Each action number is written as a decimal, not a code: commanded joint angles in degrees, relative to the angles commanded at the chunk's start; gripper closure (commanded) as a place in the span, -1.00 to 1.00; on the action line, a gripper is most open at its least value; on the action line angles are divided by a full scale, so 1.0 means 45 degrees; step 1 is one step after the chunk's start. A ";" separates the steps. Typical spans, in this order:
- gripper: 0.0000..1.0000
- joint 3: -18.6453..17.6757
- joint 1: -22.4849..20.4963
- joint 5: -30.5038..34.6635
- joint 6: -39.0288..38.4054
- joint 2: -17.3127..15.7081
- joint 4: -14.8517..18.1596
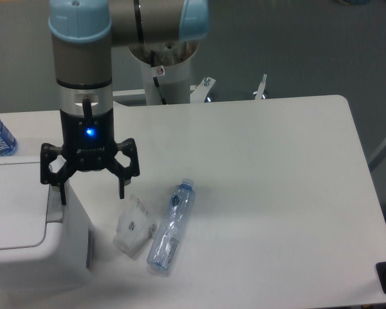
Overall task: Open the trash can
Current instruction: 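Push the trash can lid with the gripper fingers to swing it open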
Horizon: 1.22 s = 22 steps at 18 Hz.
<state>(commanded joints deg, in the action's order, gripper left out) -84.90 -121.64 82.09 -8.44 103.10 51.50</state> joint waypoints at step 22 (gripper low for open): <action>-1.00 -0.0117 0.0176 0.0020 -0.0039 0.0039 0.0000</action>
<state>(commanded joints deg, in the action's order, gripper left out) -85.43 -120.85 82.18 -8.61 103.27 51.50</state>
